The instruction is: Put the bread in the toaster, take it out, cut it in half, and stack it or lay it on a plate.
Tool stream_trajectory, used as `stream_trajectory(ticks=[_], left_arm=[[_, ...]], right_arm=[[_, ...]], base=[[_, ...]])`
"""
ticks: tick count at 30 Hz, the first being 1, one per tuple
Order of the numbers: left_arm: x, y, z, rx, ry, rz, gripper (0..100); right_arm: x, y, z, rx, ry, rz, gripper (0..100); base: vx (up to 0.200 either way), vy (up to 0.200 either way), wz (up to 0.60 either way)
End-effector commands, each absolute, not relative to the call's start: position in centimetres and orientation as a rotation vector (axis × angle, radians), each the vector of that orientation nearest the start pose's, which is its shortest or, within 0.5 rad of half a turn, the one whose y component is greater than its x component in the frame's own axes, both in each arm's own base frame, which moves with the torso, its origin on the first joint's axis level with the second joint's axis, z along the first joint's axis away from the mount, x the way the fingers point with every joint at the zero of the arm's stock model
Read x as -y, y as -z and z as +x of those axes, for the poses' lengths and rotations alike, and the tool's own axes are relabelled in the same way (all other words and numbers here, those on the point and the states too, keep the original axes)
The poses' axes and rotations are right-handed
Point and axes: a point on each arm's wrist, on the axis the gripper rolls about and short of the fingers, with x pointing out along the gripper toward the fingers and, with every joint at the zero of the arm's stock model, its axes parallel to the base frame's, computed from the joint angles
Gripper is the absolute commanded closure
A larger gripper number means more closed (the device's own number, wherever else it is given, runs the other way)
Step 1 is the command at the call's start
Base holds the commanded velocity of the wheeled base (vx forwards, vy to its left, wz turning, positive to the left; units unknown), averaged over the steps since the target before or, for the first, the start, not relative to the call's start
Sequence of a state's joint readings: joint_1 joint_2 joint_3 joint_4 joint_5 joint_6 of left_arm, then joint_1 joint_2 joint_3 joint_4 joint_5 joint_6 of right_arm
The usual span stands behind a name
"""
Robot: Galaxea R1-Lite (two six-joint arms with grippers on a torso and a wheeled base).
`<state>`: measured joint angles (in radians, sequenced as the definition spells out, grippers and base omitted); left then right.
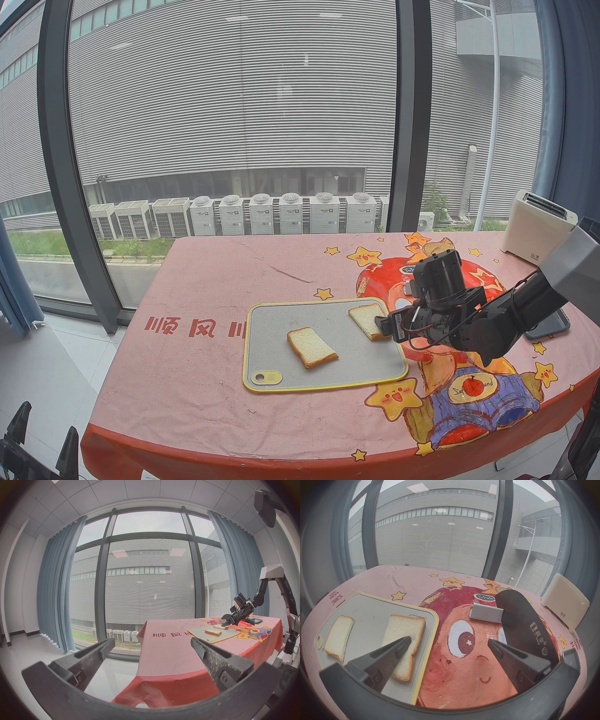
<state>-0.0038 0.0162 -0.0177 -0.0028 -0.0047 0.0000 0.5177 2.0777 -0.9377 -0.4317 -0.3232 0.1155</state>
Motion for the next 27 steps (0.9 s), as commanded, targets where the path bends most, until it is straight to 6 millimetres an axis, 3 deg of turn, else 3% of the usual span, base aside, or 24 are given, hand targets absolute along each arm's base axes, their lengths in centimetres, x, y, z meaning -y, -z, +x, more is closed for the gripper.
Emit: stream_trajectory(ticks=[1, 7, 16, 17, 27], left_arm=[[0.0, -7.6, -2.3, 0.003, 0.008, 0.0, 0], [0.0, -7.6, -2.3, 0.003, 0.009, 0.0, 0], [0.0, -7.6, -2.3, 0.003, 0.009, 0.0, 0], [0.0, -7.6, -2.3, 0.003, 0.009, 0.0, 0], [0.0, -7.6, -2.3, 0.003, 0.009, 0.0, 0]], right_arm=[[-18.8, -6.6, 31.0, -0.669, -0.194, -0.203, 0], [-20.6, -6.8, 30.0, -0.654, -0.239, -0.222, 0], [-20.5, -6.4, 30.5, -0.655, -0.213, -0.223, 0], [-20.5, -6.4, 30.4, -0.656, -0.215, -0.223, 100], [-20.5, -5.7, 30.6, -0.669, -0.21, -0.223, 100]], base=[[0.0, 0.0, 0.0], [0.0, 0.0, 0.0], [0.0, 0.0, 0.0], [0.0, 0.0, 0.0], [0.0, 0.0, 0.0]])
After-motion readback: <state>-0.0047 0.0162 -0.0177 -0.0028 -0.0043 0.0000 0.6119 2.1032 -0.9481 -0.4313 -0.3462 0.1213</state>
